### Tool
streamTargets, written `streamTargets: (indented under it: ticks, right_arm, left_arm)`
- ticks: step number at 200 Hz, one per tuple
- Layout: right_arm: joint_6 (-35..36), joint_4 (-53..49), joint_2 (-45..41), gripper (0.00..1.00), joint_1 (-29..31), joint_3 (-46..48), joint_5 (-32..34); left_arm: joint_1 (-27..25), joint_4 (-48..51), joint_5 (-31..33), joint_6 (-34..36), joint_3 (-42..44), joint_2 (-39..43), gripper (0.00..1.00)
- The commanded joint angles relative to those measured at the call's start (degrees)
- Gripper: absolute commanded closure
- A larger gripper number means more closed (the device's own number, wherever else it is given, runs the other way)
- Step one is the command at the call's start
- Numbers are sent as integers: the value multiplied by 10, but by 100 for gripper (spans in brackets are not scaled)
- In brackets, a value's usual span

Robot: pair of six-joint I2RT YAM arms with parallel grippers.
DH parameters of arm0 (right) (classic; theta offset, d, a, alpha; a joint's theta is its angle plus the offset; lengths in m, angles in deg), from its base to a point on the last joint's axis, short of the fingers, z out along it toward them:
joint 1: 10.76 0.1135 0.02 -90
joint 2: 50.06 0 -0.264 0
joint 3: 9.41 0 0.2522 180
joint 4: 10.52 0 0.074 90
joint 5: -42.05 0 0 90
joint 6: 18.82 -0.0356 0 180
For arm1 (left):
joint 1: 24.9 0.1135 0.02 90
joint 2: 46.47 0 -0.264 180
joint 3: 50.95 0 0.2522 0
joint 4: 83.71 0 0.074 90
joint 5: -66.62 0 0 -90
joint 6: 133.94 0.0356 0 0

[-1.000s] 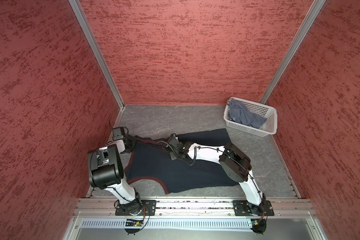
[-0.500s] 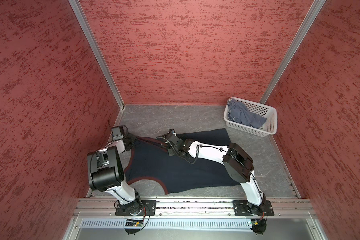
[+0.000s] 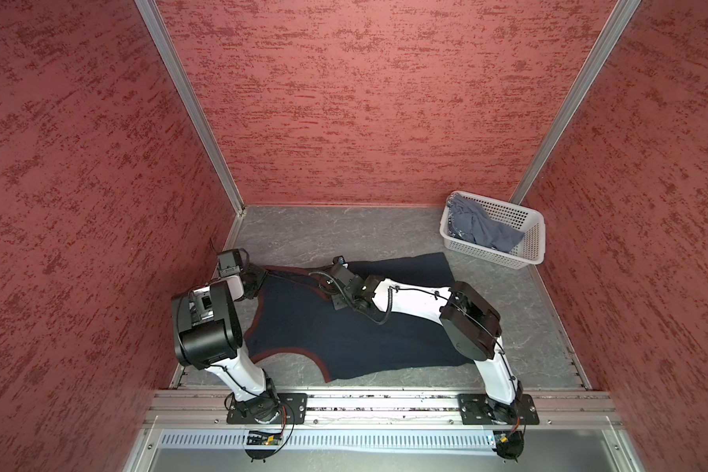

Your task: Fold and stack the tank tops

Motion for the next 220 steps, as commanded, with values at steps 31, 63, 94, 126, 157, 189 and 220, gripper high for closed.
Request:
streamTargets:
  ticks: [31,63,94,126,157,189,220]
  right_arm:
    - [0,1,28,61,5,-58,-27]
    - [4,-30,72,59,5,-99,-15]
    - [8,-63,101,58,5,-135,4]
    - [13,-79,119,62,5,-158,15]
    - [16,-91,126,76,5,-172,28]
    - [24,-81,96,92,10,-157,61]
    - [34,-46,42,94,18,-112,82]
  left_arm:
    - [11,51,5,9,-15,-22,46]
    - [9,51,-5,10,-23,-35,49]
    - [5,50,-5,10,-25,-41,52]
    - [3,50,-4,10,-27,-42,54]
    - [4,50,-3,9,-27,-41,56]
    - [3,50,-3,8,-30,-43,58]
    - [4,45,-3,3,-32,-44,59]
